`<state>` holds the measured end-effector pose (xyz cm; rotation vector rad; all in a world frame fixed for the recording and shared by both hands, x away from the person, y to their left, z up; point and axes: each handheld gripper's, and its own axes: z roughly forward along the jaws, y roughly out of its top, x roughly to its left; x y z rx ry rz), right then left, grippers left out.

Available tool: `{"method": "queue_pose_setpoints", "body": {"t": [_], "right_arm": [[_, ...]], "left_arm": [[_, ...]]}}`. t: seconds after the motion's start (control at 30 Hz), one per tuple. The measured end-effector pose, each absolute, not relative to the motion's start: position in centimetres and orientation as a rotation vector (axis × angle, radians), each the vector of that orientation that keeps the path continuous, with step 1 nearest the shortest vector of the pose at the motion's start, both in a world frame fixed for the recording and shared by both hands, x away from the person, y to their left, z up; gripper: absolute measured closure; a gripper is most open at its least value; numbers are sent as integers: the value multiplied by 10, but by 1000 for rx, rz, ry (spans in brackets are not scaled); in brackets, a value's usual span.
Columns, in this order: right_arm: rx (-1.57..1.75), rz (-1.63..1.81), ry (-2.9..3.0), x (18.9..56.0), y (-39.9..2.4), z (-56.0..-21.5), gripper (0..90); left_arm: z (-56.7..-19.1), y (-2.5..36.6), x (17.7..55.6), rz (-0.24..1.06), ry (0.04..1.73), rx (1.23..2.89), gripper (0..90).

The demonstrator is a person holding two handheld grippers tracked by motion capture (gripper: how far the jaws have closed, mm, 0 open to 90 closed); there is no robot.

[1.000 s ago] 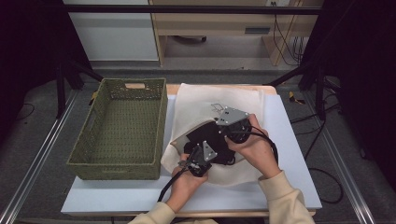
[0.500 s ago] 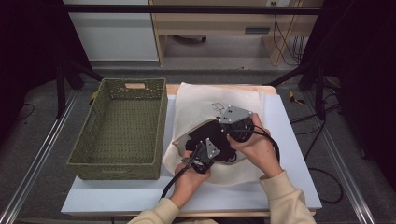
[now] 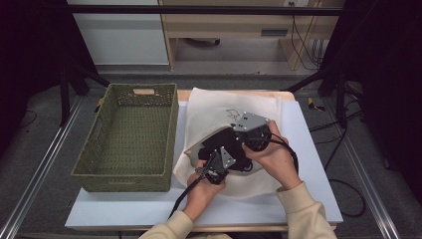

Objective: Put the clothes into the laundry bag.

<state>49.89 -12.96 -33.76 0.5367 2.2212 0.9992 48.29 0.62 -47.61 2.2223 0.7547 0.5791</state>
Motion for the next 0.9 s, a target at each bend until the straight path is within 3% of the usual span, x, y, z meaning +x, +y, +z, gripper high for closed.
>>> {"method": "queue_pose_setpoints", "body": {"t": [0.9], "right_arm": [[531,1008,2197,497,-130,-331,872]], "left_arm": [[-480,0,487,651,740,2216,900]]}}
